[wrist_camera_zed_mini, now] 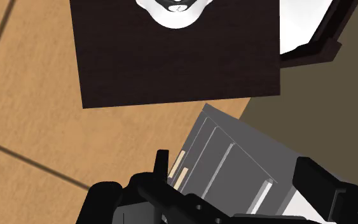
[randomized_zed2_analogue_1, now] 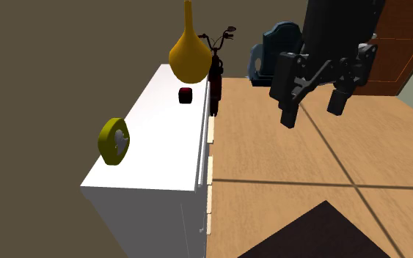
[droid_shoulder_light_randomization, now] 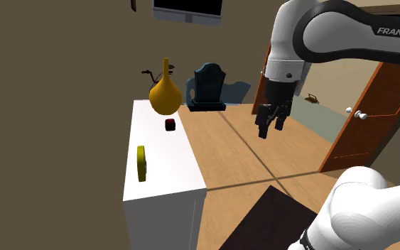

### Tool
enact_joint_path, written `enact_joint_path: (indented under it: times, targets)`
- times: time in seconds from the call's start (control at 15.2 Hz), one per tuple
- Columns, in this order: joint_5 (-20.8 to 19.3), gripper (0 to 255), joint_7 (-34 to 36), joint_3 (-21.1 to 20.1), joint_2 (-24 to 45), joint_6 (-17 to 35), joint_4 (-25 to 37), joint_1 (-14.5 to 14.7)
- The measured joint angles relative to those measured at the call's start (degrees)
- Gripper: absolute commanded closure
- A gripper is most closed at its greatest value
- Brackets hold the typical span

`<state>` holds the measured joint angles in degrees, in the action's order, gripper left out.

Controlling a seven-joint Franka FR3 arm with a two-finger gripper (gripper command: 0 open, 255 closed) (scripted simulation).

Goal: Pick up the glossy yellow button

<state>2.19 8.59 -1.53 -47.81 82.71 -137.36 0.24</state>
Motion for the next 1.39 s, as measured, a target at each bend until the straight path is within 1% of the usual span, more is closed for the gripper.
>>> enact_joint_path:
  times: [0.07,0.2,0.46,0.79,1.06,1.19,1.39]
  targets:
    - [0.0,0,0.0,0.0,0.0,0.0,0.0,0.0]
    - [1.2,0,2.0,-1.4,1.8,1.3,0.5,0.1]
    - [4.5,0,8.5,-6.0,7.0,4.5,2.6,0.5]
    - [7.4,0,16.6,-11.4,15.2,9.4,6.5,0.6]
    - [8.4,0,23.6,-15.6,22.7,12.2,11.6,0.4]
    - [8.1,0,27.0,-17.6,27.7,13.9,15.0,0.2]
    - [7.2,0,32.6,-20.3,34.2,15.2,20.5,0.1]
